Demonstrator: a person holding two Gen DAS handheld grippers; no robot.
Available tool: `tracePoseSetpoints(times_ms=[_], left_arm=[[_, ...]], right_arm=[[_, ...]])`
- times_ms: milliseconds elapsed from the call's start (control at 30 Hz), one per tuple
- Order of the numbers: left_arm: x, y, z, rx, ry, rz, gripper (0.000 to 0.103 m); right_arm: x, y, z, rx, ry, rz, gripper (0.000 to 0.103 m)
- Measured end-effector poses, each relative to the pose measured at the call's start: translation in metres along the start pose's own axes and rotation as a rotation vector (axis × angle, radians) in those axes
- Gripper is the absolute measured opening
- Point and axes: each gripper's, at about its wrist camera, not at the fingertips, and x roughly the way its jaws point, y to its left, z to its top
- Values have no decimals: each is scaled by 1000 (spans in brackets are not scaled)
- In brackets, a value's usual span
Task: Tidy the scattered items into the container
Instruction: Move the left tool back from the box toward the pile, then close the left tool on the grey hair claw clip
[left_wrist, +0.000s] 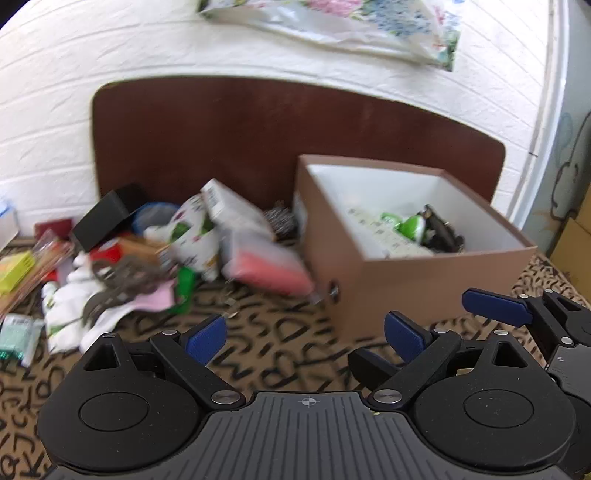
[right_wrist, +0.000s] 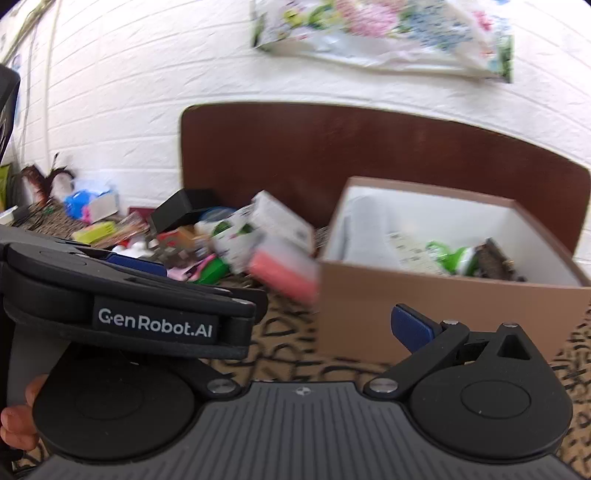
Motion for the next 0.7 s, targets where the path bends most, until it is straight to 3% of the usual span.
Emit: tracePoseSetpoints(times_ms=[333,700], left_arm=[[-1,54,-25,-92,49,34,98],[14,111,-19,-153,42,97,96]], right_arm=[[27,45,-9,-27,47,98,103],[68,68,2,-47,53,152,102]])
